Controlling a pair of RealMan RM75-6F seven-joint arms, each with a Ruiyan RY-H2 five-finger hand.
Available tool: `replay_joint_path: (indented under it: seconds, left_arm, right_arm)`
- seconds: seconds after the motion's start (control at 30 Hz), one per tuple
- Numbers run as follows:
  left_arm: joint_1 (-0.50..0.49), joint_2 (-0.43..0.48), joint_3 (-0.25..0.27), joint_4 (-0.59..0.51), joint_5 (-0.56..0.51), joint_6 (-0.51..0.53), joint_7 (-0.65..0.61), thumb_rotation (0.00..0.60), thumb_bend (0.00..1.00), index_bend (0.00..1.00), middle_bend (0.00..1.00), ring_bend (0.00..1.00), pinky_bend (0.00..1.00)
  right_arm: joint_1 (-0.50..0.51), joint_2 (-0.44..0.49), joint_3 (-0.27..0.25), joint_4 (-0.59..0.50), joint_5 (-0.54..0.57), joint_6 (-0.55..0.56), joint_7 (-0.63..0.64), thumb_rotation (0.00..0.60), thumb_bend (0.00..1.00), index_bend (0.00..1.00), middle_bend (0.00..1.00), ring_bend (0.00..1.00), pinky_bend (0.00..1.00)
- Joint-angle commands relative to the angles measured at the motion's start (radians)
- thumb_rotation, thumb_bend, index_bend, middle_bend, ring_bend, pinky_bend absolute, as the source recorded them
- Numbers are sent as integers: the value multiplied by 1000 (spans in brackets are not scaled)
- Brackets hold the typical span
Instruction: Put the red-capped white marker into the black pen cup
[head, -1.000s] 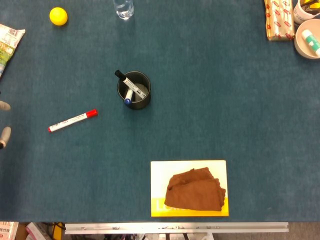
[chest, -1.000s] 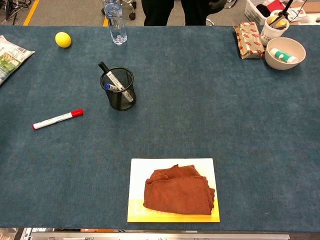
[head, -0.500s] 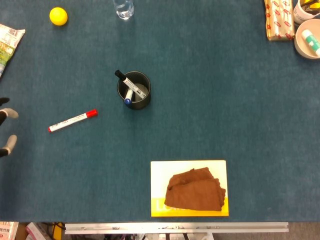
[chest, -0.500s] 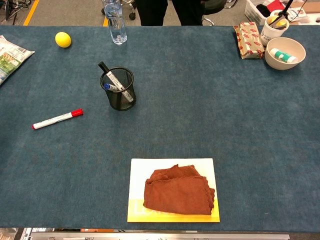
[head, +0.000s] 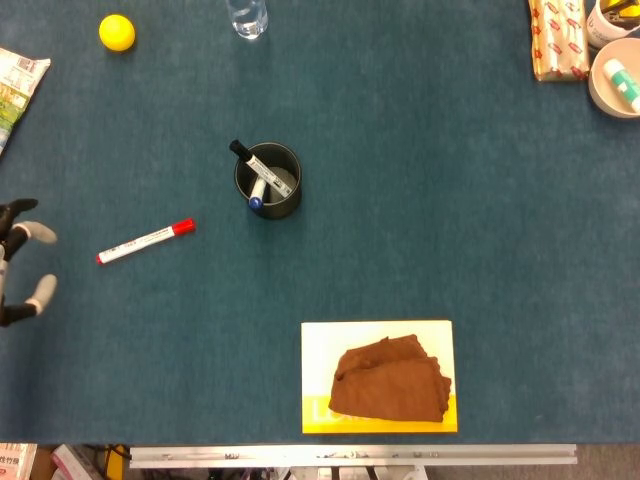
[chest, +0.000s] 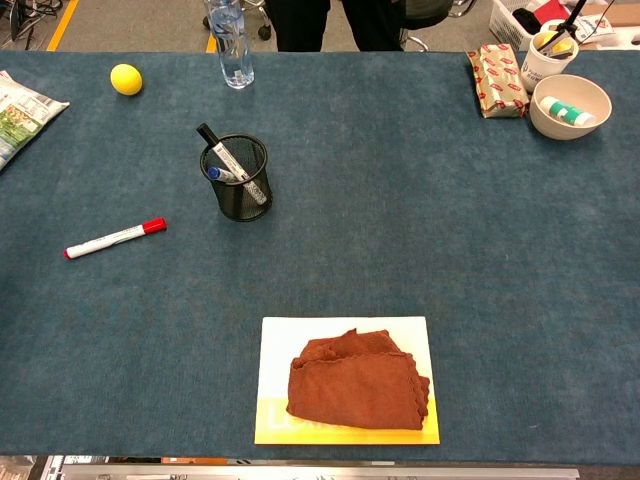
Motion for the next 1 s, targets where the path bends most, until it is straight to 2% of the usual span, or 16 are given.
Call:
replay_joint_path:
  seconds: [0.03, 0.23, 0.4, 1.0]
  left_arm:
    - [-1, 33, 14, -65, -12, -32, -52, 600, 287, 385, 116, 83, 257]
    - [8, 1, 19, -89, -35, -33, 12, 600, 270, 419, 36, 4, 152]
    - [5, -47, 5, -87, -87, -48, 56, 600, 270, 430, 0, 0, 78]
    - [-96, -200, -35, -58, -220, -185, 297, 600, 264, 425, 0, 0, 58]
  right_arm:
    - [0, -2, -1, 0, 0, -1, -3, 600, 0, 209, 178, 89, 197]
    - [-6, -1, -3, -9, -10, 14, -10, 600, 0, 212, 180, 89, 197]
    - [-15, 6, 0, -20, -16, 35, -15, 600, 0, 223, 185, 92, 197]
    - [-12, 25, 15, -23, 5, 27, 4, 600, 0, 223, 189, 92, 197]
